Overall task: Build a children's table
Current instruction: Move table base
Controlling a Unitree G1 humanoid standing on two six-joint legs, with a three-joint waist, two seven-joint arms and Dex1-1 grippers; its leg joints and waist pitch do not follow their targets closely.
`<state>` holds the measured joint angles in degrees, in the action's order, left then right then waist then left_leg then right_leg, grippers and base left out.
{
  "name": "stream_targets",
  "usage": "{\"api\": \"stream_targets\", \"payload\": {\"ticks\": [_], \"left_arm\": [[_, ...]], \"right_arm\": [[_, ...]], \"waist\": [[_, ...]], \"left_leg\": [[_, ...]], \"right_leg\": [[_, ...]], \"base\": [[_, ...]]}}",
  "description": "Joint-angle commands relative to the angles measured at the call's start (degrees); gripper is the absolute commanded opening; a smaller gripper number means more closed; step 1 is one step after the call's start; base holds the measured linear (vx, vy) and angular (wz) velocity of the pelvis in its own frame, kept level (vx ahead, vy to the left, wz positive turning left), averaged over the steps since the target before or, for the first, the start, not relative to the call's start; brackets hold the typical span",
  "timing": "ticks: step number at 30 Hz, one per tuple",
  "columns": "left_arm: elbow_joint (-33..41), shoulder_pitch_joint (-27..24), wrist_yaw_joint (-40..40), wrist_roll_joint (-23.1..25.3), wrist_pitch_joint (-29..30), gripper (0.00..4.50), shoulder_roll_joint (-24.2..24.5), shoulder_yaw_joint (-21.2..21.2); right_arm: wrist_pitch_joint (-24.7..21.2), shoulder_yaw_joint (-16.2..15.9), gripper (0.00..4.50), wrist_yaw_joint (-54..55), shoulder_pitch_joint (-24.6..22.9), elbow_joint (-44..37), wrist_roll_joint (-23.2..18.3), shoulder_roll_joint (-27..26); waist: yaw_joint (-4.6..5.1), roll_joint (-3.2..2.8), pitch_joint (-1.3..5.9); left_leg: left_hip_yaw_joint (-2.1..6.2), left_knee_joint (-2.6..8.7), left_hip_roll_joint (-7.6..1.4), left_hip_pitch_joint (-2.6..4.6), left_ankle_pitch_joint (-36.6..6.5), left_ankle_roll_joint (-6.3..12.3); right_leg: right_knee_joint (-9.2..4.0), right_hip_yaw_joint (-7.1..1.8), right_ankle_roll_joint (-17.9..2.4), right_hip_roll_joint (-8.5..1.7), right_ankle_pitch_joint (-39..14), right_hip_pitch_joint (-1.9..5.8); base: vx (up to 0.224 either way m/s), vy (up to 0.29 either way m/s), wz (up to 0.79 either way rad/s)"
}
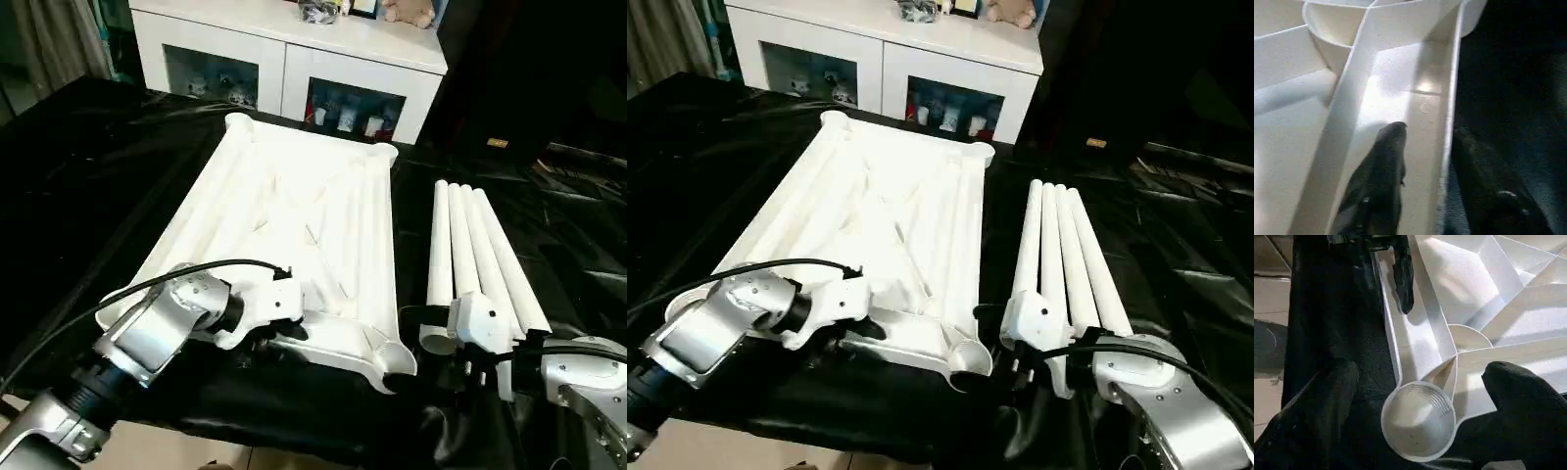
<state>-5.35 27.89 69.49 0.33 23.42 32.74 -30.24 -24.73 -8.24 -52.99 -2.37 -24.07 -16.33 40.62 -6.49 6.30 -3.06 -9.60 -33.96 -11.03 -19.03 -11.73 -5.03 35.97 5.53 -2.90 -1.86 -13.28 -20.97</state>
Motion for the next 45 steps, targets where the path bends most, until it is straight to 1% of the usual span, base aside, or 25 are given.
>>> {"api": "stream_targets", "payload": {"ticks": [1, 2, 4, 5, 6, 9, 10, 11, 12, 13, 16, 17, 19, 21, 22, 25, 27, 29, 30, 34, 39, 40, 42, 43, 45], "left_arm": [[-0.36, 1.37, -1.13, 0.87, 0.35, 1.67, -0.69, -0.31], [-0.44, 1.41, -1.38, 1.00, 0.43, 1.41, -0.91, -0.17], [-0.58, 1.42, -1.44, 1.37, 0.44, 1.36, -0.85, -0.22], [-0.86, 1.39, -1.43, 1.83, 0.26, 1.10, -0.71, -0.32], [-0.92, 1.38, -1.41, 1.90, 0.24, 1.10, -0.67, -0.35], [-1.04, 1.37, -1.52, 2.18, 0.47, 0.87, -0.59, -0.38], [-1.03, 1.38, -1.51, 2.23, 0.68, 0.78, -0.57, -0.37], [-1.03, 1.38, -1.51, 2.23, 0.68, 0.65, -0.57, -0.37], [-0.95, 1.34, -1.57, 2.22, 1.00, 0.65, -0.49, -0.36], [-0.92, 1.31, -1.58, 2.21, 1.06, 0.46, -0.47, -0.35], [-0.37, 0.70, -1.99, 1.66, 1.83, 0.38, -0.05, 0.45], [-0.17, 0.46, -1.97, 1.56, 2.01, 0.24, 0.12, 0.80], [0.05, 0.04, -2.28, 1.31, 2.48, 0.18, 0.40, 1.57], [0.27, -0.83, -2.65, 1.06, 2.89, 0.09, 1.50, 3.00], [0.26, -1.43, -2.81, 0.99, 3.08, 0.04, 2.42, 3.84], [0.05, -2.32, -3.18, 1.28, 2.36, 0.04, 3.88, 4.77], [-0.32, -3.42, -3.02, 1.20, 0.38, 0.04, 5.69, 5.86], [-0.45, -3.85, -2.96, 1.08, -0.71, 0.04, 6.40, 6.26], [-0.95, -4.30, -3.04, 1.07, -2.64, 0.04, 7.16, 6.74], [-4.00, -4.98, -3.16, 1.20, -10.73, 0.04, 9.38, 8.38], [-4.72, -4.69, -3.13, 1.02, -14.66, 0.04, 9.24, 8.89], [-4.87, -4.28, -2.39, -0.26, -15.64, 0.04, 8.17, 9.46], [-4.43, -4.08, -0.26, -2.00, -13.59, 0.45, 8.01, 9.75], [-3.68, -4.09, 2.43, -4.02, -11.34, 0.57, 8.54, 10.11], [-2.46, -4.31, 4.04, -5.98, -10.01, 0.67, 9.23, 11.08]], "right_arm": [[-0.63, -0.16, 4.50, 0.39, -0.36, -0.56, -0.21, 0.00], [-0.67, -0.40, 4.50, 0.64, -0.37, -0.60, -0.11, -0.22], [-0.61, -0.63, 4.50, 0.97, -0.42, -0.54, 0.18, -0.42], [-0.54, -0.78, 4.50, 1.38, -0.41, -0.42, 0.57, -0.58], [-0.54, -0.79, 4.50, 1.46, -0.40, -0.39, 0.63, -0.61], [-0.56, -0.76, 4.50, 1.64, -0.34, -0.34, 0.64, -0.72], [-0.58, -0.72, 4.50, 1.69, -0.25, -0.28, 0.59, -0.78], [-0.58, -0.72, 4.50, 1.69, -0.25, -0.28, 0.59, -0.78], [-0.60, -0.71, 4.50, 1.77, -0.11, -0.15, 0.59, -0.91], [-0.60, -0.72, 4.50, 1.79, -0.08, -0.11, 0.60, -0.94], [-0.25, -0.90, 4.50, 2.11, 0.06, 0.12, 0.85, -1.24], [-0.17, -0.95, 4.50, 2.26, 0.08, 0.16, 0.88, -1.37], [0.08, -0.97, 4.50, 2.53, 0.12, 0.26, 1.08, -1.55], [0.26, -0.90, 4.50, 3.03, 0.14, 0.39, 1.13, -1.84], [0.42, -0.88, 4.50, 3.29, 0.22, 0.52, 1.25, -1.99], [0.66, -0.87, 4.50, 3.50, 0.28, 0.71, 1.43, -2.12], [0.93, -0.84, 4.50, 3.65, 0.49, 1.01, 1.73, -2.26], [1.00, -0.83, 4.50, 3.70, 0.58, 1.11, 1.81, -2.31], [1.11, -0.84, 4.50, 3.75, 0.74, 1.31, 1.90, -2.40], [1.74, -1.04, 4.50, 3.93, 1.16, 2.01, 2.38, -2.55], [2.11, -1.10, 4.50, 3.90, 1.55, 2.33, 2.47, -2.65], [2.22, -0.95, 4.50, 3.90, 1.70, 2.35, 2.27, -2.70], [2.23, -0.78, 4.50, 3.89, 1.66, 2.24, 2.22, -2.75], [2.30, -0.56, 4.50, 4.10, 1.61, 2.20, 2.25, -2.79], [1.85, 0.23, 4.50, 4.56, 1.57, 2.04, 1.50, -3.21]], "waist": [[-0.09, -0.82, 2.73], [-0.13, -1.01, 2.70], [-0.10, -0.96, 2.70], [-0.10, -0.93, 2.62], [-0.09, -0.92, 2.64], [-0.11, -1.00, 2.59], [-0.07, -0.86, 2.57], [-0.10, -0.90, 2.59], [-0.12, -0.90, 2.63], [-0.12, -0.85, 2.67], [-0.12, -0.88, 2.66], [-0.06, -0.93, 2.72], [0.06, -0.84, 2.81], [0.31, -0.87, 2.81], [0.68, -0.85, 2.89], [1.17, -0.85, 2.77], [1.23, -0.87, 2.68], [1.11, -1.07, 2.60], [1.14, -0.82, 2.54], [0.88, -0.79, 2.54], [0.63, -0.84, 2.59], [0.59, -0.81, 2.69], [0.46, -1.06, 2.73], [0.41, -1.03, 2.73], [0.28, -1.01, 2.74]], "left_leg": [[1.19, 3.75, -3.23, -0.20, -5.95, 2.90], [1.19, 3.75, -3.21, -0.18, -6.20, 2.86], [1.18, 3.74, -3.21, -0.18, -6.37, 2.84], [1.15, 3.75, -3.15, -0.22, -6.67, 2.76], [1.16, 3.76, -3.14, -0.23, -6.75, 2.71], [1.22, 3.85, -3.22, -0.17, -7.07, 2.55], [1.21, 3.84, -3.19, -0.16, -7.35, 2.57], [1.22, 3.82, -3.17, -0.15, -7.34, 2.57], [1.20, 3.79, -3.15, -0.20, -7.05, 2.60], [1.22, 3.80, -3.17, -0.24, -6.86, 2.63], [1.22, 3.80, -3.19, -0.24, -6.62, 2.72], [1.26, 3.82, -3.19, -0.31, -6.48, 2.65], [1.30, 3.80, -3.20, -0.32, -6.29, 2.58], [1.29, 3.79, -3.16, -0.41, -6.30, 2.55], [1.29, 3.74, -3.08, -0.47, -6.00, 2.66], [1.29, 3.73, -3.01, -0.61, -6.45, 2.82], [1.32, 3.77, -3.03, -0.52, -6.80, 2.85], [1.18, 3.77, -3.08, -0.16, -7.65, 2.71], [1.18, 3.82, -3.10, -0.24, -7.72, 2.72], [1.19, 3.92, -3.11, -0.07, -8.06, 2.55], [1.21, 3.99, -3.27, -0.04, -7.70, 2.24], [1.19, 3.97, -3.28, -0.06, -7.36, 2.14], [1.16, 3.98, -3.36, -0.09, -6.70, 2.04], [1.11, 3.97, -3.34, 0.01, -6.61, 1.89], [1.05, 4.00, -3.31, 0.07, -6.44, 1.76]], "right_leg": [[-5.21, -4.43, -4.77, -6.97, -10.47, 2.53], [-5.29, -4.44, -4.65, -7.01, -11.02, 2.48], [-5.38, -4.44, -4.58, -7.00, -11.24, 2.46], [-5.51, -4.46, -4.29, -7.02, -11.92, 2.44], [-5.52, -4.44, -4.21, -7.05, -12.32, 2.50], [-5.53, -4.44, -4.17, -7.04, -12.72, 2.43], [-5.61, -4.41, -4.01, -7.00, -13.25, 2.42], [-5.61, -4.43, -3.98, -7.04, -13.38, 2.43], [-5.55, -4.44, -3.96, -7.02, -13.12, 2.45], [-5.54, -4.46, -3.97, -7.06, -12.87, 2.51], [-5.43, -4.44, -4.14, -7.02, -12.09, 2.47], [-5.36, -4.40, -4.31, -7.03, -11.75, 2.53], [-5.25, -4.38, -4.43, -6.99, -11.28, 2.59], [-5.19, -4.44, -4.68, -7.06, -10.87, 2.64], [-5.17, -4.39, -4.79, -6.96, -10.46, 2.69], [-5.37, -4.37, -4.40, -6.95, -12.00, 2.69], [-5.44, -4.34, -4.33, -6.90, -12.85, 2.55], [-5.62, -4.41, -4.32, -6.82, -13.92, 2.24], [-5.65, -4.42, -4.19, -6.83, -14.18, 2.29], [-5.60, -4.41, -3.60, -6.80, -14.74, 2.08], [-5.36, -4.51, -3.91, -7.00, -13.54, 2.08], [-5.18, -4.54, -4.02, -6.99, -12.78, 2.17], [-4.99, -4.58, -4.67, -7.09, -10.98, 2.24], [-4.89, -4.61, -4.90, -7.02, -10.35, 2.16], [-4.82, -4.64, -5.34, -7.03, -9.82, 2.18]], "base": [[0.000, 0.000, 0.00], [0.000, 0.000, 0.00], [0.000, 0.000, 0.00], [0.000, 0.000, 0.00], [0.000, 0.000, 0.00], [0.000, 0.000, 0.00], [0.000, 0.000, 0.00], [0.000, 0.000, 0.00], [0.000, 0.000, 0.00], [0.000, 0.000, 0.00], [0.000, 0.000, 0.00], [0.000, 0.000, 0.00], [0.000, 0.000, 0.00], [0.000, 0.000, 0.00], [0.000, 0.000, 0.00], [0.000, 0.000, 0.00], [0.000, 0.000, 0.00], [0.000, 0.000, 0.00], [0.000, 0.000, 0.00], [0.000, 0.000, 0.00], [0.000, 0.000, 0.00], [0.000, 0.000, 0.00], [0.000, 0.000, 0.00], [0.000, 0.000, 0.00], [0.000, 0.000, 0.00]]}}
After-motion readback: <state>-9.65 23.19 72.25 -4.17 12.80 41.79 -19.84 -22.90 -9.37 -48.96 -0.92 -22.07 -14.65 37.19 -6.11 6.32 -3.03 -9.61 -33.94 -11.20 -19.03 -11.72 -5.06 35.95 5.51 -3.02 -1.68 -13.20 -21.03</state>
